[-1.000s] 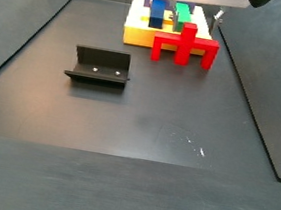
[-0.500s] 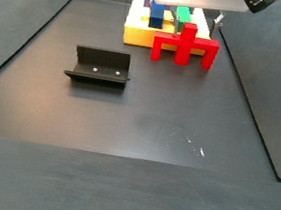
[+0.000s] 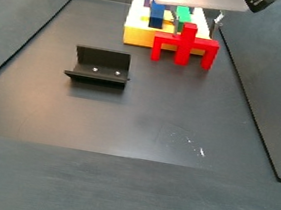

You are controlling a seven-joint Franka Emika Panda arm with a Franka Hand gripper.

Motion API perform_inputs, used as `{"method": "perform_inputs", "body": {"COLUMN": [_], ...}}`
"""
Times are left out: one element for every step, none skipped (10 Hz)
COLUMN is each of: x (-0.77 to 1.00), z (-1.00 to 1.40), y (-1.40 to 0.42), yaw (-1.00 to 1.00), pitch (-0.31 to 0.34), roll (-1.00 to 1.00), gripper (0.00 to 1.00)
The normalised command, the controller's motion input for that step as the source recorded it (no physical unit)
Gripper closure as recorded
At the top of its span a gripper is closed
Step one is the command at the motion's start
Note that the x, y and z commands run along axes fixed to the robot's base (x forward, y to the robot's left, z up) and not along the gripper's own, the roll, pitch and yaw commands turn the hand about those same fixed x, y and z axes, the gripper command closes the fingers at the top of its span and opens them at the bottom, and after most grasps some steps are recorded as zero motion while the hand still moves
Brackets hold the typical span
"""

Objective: Pick up the red object. Move up. Move to above the board. Insert the red object.
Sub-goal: Pick up the red object.

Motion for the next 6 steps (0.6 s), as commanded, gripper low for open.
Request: {"method": "perform_inputs", "body": {"x": [0.0,0.0,0.0,0.0,0.0,0.0], "z": [0.0,0.0,0.0,0.0,0.0,0.0], "y": [0.0,0.0,0.0,0.0,0.0,0.0], "yaw": [0.01,0.0,0.0,0.0,0.0,0.0], "pitch": [0.0,0.0,0.0,0.0,0.0,0.0], "roll": [0.0,0.0,0.0,0.0,0.0,0.0], "gripper": [0.0,0.0,1.0,1.0,1.0,1.0]}}
